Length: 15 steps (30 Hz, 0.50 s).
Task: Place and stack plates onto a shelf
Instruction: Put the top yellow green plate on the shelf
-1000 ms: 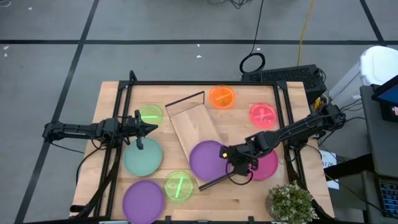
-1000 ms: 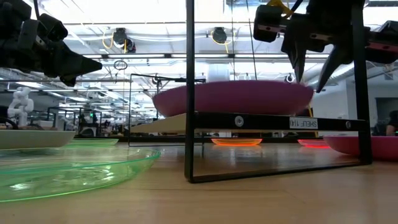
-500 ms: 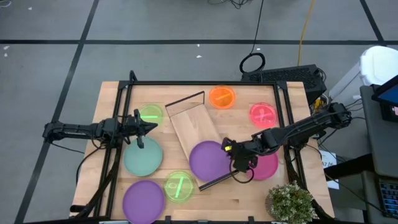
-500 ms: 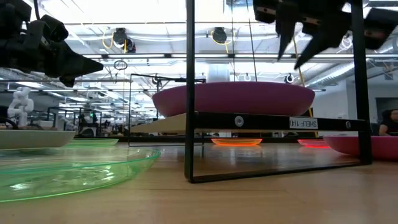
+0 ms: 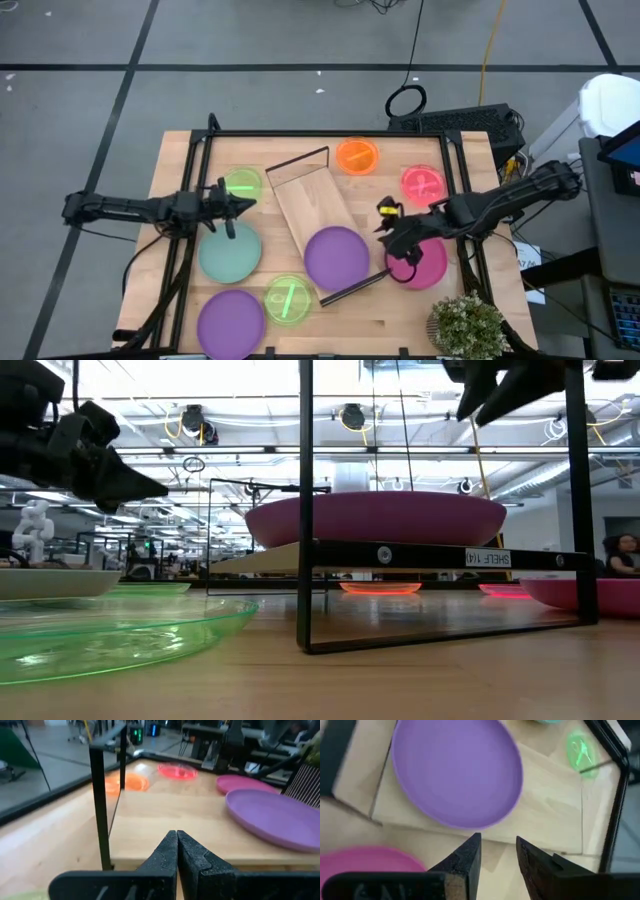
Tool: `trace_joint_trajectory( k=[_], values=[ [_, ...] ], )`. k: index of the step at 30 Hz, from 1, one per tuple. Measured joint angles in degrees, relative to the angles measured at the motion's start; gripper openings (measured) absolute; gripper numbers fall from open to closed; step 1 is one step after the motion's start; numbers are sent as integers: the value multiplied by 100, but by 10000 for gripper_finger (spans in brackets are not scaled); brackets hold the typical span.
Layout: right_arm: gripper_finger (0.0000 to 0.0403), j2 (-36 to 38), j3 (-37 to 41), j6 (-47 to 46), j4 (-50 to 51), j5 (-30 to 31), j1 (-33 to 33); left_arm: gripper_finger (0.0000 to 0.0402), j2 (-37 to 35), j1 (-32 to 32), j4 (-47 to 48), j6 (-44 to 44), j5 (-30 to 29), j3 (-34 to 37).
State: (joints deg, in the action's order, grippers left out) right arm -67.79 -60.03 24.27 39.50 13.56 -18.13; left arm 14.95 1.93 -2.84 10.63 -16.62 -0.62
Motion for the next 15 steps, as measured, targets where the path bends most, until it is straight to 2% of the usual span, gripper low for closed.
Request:
trace_joint_trajectory(
  k=[3, 6, 11, 15],
  values=[
    [105, 181, -2, -691, -10, 0, 2, 1, 287, 0, 80, 183, -94, -48],
    [105, 293, -2, -1276, -85, 1, 2, 1, 611, 0, 593, 445, -312, -322],
    [105, 283, -2, -1651, -203, 274, 2, 1, 1221, 0, 1856, 846, -363, -1032],
    [105, 252, 122, -1989, -400, 607, 4, 12, 1720, 0, 2520, 1181, -356, -1502]
  ],
)
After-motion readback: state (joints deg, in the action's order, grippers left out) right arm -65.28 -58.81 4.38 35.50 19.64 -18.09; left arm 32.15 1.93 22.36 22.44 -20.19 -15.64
